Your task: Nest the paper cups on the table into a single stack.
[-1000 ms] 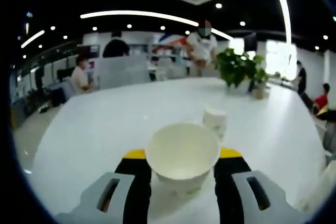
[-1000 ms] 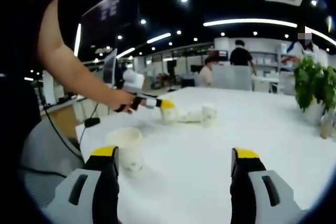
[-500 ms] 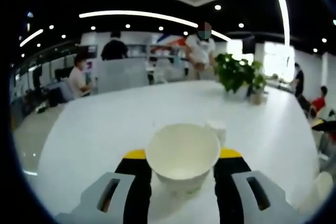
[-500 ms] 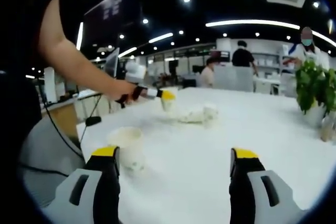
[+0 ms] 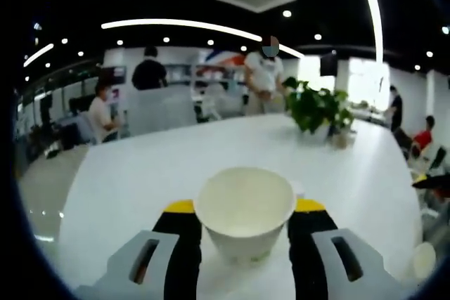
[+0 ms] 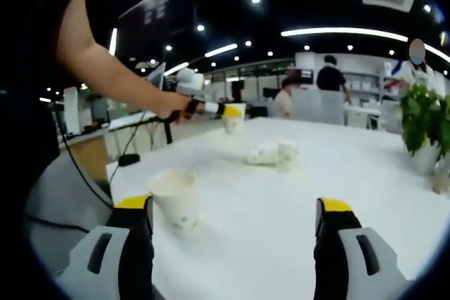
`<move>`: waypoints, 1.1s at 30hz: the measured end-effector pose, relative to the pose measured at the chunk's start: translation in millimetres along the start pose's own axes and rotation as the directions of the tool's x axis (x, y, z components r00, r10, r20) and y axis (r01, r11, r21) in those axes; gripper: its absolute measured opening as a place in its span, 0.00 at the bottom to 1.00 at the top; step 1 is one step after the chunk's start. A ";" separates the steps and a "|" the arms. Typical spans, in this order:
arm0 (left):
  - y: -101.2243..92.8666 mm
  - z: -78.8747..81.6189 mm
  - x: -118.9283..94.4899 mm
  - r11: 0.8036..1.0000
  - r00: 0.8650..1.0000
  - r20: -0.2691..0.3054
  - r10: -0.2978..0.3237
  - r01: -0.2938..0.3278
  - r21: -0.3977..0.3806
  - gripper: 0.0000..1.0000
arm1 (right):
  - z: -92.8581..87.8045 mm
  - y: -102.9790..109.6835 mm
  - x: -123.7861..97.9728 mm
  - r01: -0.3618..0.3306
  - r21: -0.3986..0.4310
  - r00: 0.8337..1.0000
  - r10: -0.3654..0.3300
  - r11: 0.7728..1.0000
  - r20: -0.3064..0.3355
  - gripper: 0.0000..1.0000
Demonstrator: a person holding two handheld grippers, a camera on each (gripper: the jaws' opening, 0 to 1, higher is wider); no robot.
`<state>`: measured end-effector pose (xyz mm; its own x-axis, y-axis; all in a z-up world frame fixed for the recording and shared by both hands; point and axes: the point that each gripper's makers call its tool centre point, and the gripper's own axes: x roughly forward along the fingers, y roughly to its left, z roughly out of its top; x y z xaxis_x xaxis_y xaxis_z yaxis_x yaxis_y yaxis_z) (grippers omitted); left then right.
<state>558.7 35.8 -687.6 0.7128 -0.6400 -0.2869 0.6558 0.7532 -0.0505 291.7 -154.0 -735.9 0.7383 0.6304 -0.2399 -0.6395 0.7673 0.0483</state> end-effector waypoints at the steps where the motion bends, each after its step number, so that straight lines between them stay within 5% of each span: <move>1: 0.7 2.2 -0.5 1.000 1.000 -0.001 -0.002 0.002 0.002 0.46 | -0.1 1.0 0.6 -0.004 -0.002 1.000 0.004 1.000 0.000 0.97; 13: 11.9 26.6 -4.8 1.000 1.000 -0.001 -0.016 0.016 0.017 0.46 | 0.5 3.5 1.1 -0.018 -0.019 1.000 0.018 1.000 -0.001 1.00; 33: -10.8 39.8 -11.4 0.996 0.997 -0.019 -0.079 0.080 0.044 0.46 | 4.8 0.5 -1.8 -0.005 -0.038 1.000 0.005 0.999 0.010 1.00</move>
<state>553.3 28.9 -645.8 0.6537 -0.6947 -0.3002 0.7212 0.6920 -0.0308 291.1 -154.1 -730.7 0.7370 0.6357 -0.2295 -0.6509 0.7591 0.0124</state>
